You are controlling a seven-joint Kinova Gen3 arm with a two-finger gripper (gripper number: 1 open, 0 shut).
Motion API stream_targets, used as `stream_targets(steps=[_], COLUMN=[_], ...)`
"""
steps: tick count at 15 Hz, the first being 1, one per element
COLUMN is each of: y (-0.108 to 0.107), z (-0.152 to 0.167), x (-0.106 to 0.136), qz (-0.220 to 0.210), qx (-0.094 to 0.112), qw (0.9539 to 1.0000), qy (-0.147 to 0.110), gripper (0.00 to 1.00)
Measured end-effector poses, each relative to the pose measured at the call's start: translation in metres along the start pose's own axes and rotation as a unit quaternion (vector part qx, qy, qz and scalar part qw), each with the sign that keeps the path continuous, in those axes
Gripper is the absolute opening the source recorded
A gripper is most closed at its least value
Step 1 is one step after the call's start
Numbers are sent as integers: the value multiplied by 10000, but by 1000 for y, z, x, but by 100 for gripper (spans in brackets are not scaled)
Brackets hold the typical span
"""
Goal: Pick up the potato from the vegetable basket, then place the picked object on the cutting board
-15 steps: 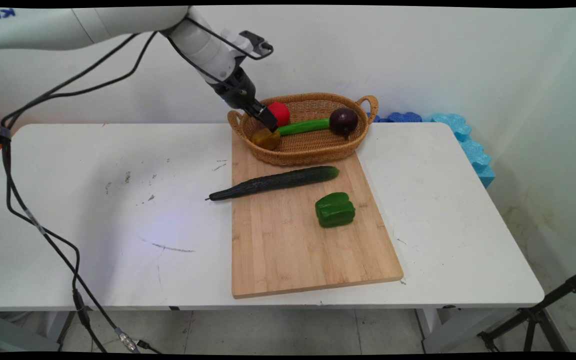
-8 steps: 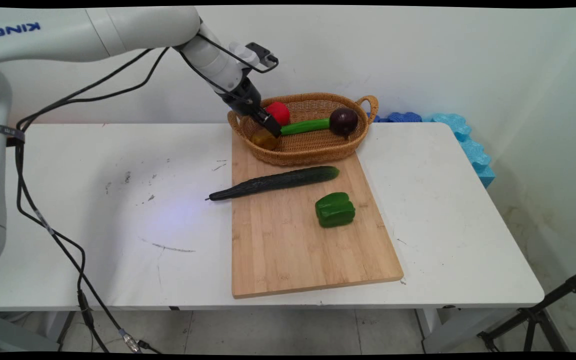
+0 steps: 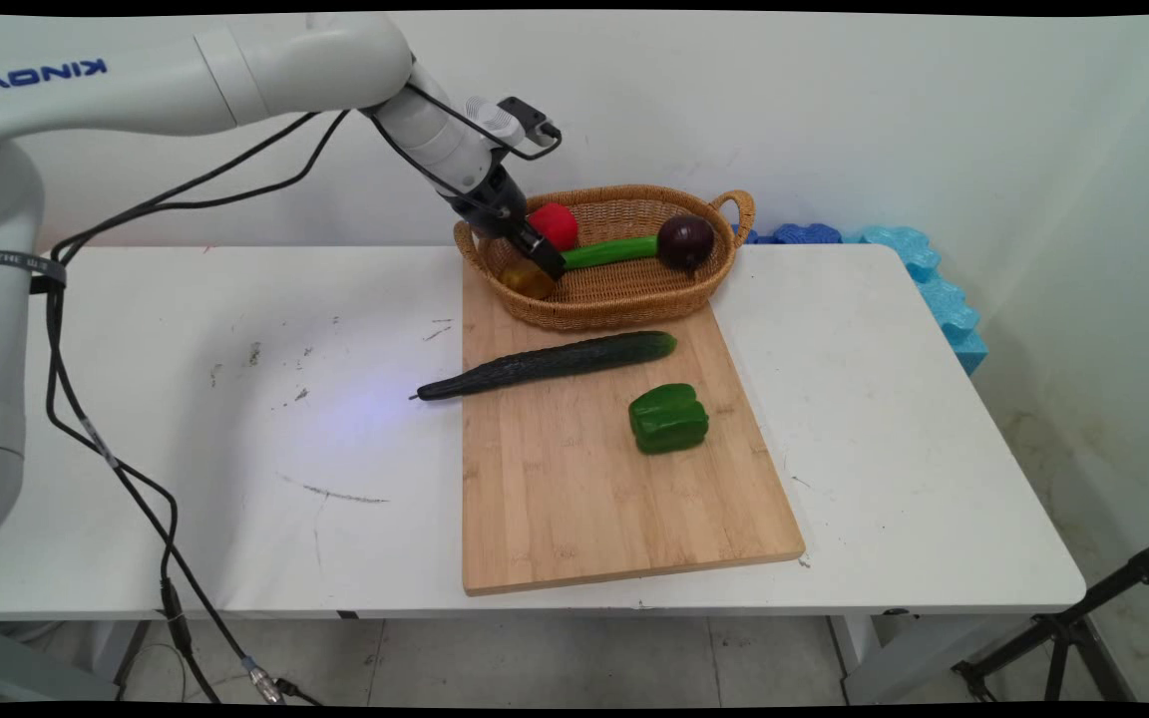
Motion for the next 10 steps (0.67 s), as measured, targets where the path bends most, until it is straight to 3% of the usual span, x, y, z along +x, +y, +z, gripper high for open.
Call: stream_targets(steps=[6,7,10], y=[0,0,0], z=[8,9,11], x=[-1,-1,-2], qz=[62,77,129], qx=[-8,-8,-4], qw=[10000,10000,9999], qy=[20,19,10], gripper=[100,0,0])
